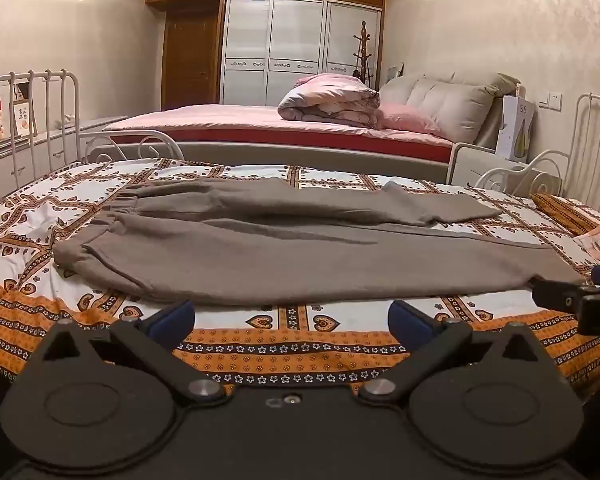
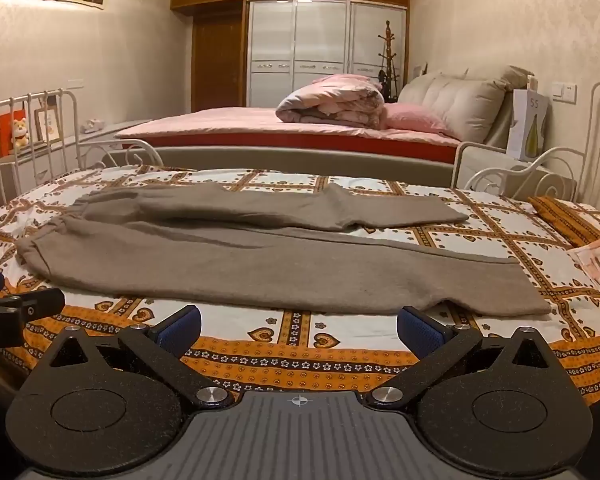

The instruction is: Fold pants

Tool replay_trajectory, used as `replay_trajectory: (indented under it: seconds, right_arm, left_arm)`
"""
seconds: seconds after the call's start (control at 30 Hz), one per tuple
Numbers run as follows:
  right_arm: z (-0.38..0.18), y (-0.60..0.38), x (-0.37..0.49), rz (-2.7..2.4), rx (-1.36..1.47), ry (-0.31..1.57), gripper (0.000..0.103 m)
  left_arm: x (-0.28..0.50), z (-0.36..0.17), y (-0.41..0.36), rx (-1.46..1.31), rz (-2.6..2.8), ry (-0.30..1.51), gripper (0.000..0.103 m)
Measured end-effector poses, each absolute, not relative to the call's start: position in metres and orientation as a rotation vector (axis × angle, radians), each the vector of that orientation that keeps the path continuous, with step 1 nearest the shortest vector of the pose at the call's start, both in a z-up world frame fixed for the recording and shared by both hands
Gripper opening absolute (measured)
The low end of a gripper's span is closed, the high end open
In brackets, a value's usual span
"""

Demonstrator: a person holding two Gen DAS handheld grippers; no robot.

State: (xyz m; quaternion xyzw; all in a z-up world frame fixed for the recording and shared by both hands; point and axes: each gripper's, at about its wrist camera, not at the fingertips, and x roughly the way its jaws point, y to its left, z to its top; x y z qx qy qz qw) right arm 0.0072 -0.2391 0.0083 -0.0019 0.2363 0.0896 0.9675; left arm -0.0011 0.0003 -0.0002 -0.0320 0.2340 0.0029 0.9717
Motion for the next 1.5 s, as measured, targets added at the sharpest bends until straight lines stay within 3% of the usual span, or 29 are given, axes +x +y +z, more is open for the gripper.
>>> replay_trajectory:
  seconds: [1.5]
  right_arm:
    - [0.0054, -0.2438, 0.0112, 0.16, -0.001, 0.497, 0.103]
  left_arm:
    - [0.0014, -0.0042, -0.008, -0.034, -0.012, 0.474, 0.097]
